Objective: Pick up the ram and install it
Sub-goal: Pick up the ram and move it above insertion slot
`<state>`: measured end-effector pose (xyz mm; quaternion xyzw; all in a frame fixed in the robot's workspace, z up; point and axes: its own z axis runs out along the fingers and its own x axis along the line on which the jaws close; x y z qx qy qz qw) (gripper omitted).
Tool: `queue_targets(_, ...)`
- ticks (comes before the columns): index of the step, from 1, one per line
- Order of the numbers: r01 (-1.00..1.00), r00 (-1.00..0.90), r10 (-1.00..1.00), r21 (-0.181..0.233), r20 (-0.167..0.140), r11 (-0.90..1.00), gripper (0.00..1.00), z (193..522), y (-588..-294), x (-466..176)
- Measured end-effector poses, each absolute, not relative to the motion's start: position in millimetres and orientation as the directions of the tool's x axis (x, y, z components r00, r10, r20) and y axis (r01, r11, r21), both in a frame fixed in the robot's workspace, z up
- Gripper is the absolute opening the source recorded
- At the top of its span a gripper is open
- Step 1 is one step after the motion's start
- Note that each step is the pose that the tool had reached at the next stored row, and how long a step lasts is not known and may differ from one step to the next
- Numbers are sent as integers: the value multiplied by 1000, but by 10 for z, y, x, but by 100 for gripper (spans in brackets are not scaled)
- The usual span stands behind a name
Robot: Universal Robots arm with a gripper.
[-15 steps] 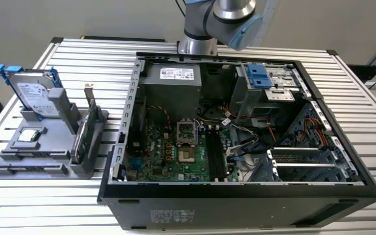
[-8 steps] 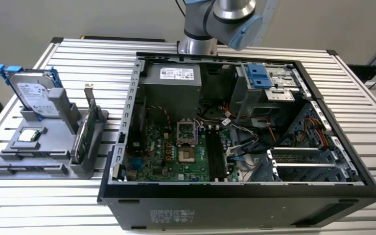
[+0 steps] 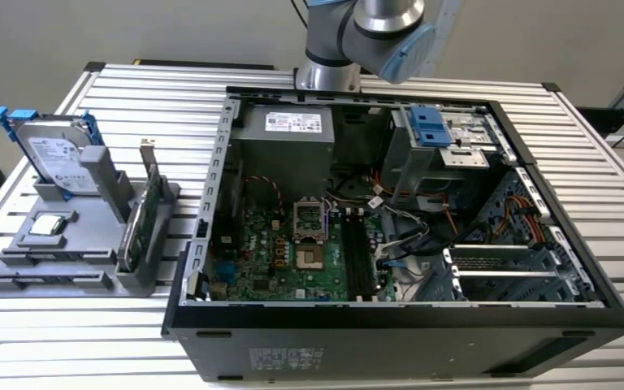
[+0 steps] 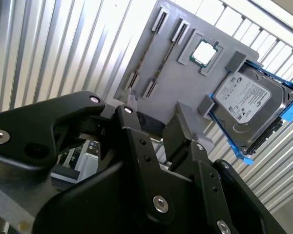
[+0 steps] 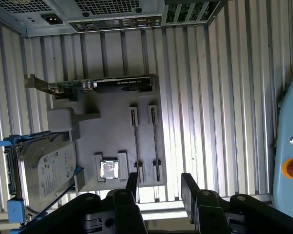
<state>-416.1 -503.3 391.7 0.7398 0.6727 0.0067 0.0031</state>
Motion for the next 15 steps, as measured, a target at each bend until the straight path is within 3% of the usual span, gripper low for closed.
queue_targets(15,995,95,996,14,4,-95,100,3849,-4986,-4161)
